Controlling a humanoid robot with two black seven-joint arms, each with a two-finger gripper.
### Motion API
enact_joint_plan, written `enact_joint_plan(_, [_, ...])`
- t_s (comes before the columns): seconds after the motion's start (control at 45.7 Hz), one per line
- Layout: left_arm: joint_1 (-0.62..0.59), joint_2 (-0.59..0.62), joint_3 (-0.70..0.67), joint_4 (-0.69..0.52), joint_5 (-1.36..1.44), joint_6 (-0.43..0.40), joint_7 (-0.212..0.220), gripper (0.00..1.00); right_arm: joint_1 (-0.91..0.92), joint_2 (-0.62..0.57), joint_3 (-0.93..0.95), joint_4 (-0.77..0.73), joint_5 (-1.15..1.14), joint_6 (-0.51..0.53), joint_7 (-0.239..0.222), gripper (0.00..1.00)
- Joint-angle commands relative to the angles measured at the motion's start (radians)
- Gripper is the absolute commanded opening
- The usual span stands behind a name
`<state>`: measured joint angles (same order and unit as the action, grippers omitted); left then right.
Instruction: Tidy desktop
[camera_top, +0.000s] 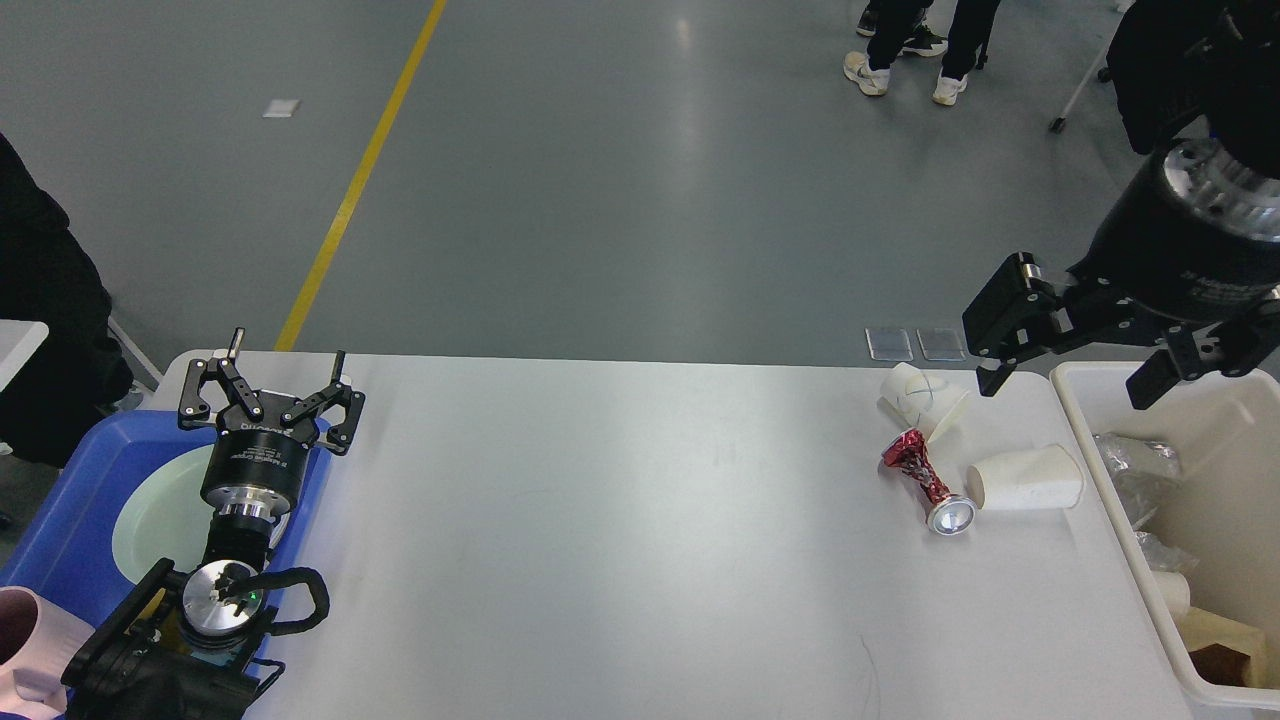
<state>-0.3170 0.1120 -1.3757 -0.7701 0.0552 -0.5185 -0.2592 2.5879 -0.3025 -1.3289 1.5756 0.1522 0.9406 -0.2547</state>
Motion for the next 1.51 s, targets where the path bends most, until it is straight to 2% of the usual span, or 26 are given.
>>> enact_joint_plan(0.0, [-0.001, 0.0, 0.0, 0.0, 0.0, 0.0, 0.0, 0.96, -0.009, 0.002, 0.004, -0.012, -0.003, -0.029, 0.002, 1.0])
enact_joint_plan(0.131, [-0.001, 0.0, 0.0, 0.0, 0.0, 0.0, 0.0, 0.96, -0.103, -0.024, -0.016, -0.028, 0.0, -0.121, 0.0, 1.0])
enact_joint_plan(0.241, [-0.001, 0.0, 0.0, 0.0, 0.0, 0.0, 0.0, 0.96, -0.259, -0.107, -0.016, -0.124, 0.009, -0.218, -0.006, 1.0])
enact_joint_plan(0.35, [-0.001, 0.0, 0.0, 0.0, 0.0, 0.0, 0.0, 0.96, -0.382, -0.127, -0.018, -0.186, 0.072, -0.278, -0.004, 1.0])
enact_joint_plan(0.481, [0.001, 0.0, 0.0, 0.0, 0.0, 0.0, 0.0, 0.96, -0.547, -0.197, 0.008, -0.319, 0.15, -0.287, -0.003, 1.0])
enact_joint_plan(0.766, [-0.001, 0.0, 0.003, 0.0, 0.0, 0.0, 0.0, 0.96, -0.992, -0.241, 0.188, -0.702, 0.348, -0.304, -0.001, 1.0])
enact_joint_plan(1.116, [-0.001, 0.0, 0.0, 0.0, 0.0, 0.0, 0.0, 0.96, -1.351, -0.178, 0.441, -1.022, 0.354, -0.344, -0.011, 1.0])
enact_joint_plan(1.269, [-0.001, 0.0, 0.0, 0.0, 0.0, 0.0, 0.0, 0.96, -1.483, -0.103, 0.502, -1.198, 0.36, -0.384, -0.011, 1.0])
enact_joint_plan(1.488, [-0.001, 0.0, 0.0, 0.0, 0.0, 0.0, 0.0, 0.96, -1.572, -0.046, 0.536, -1.305, 0.354, -0.419, -0.009, 1.0])
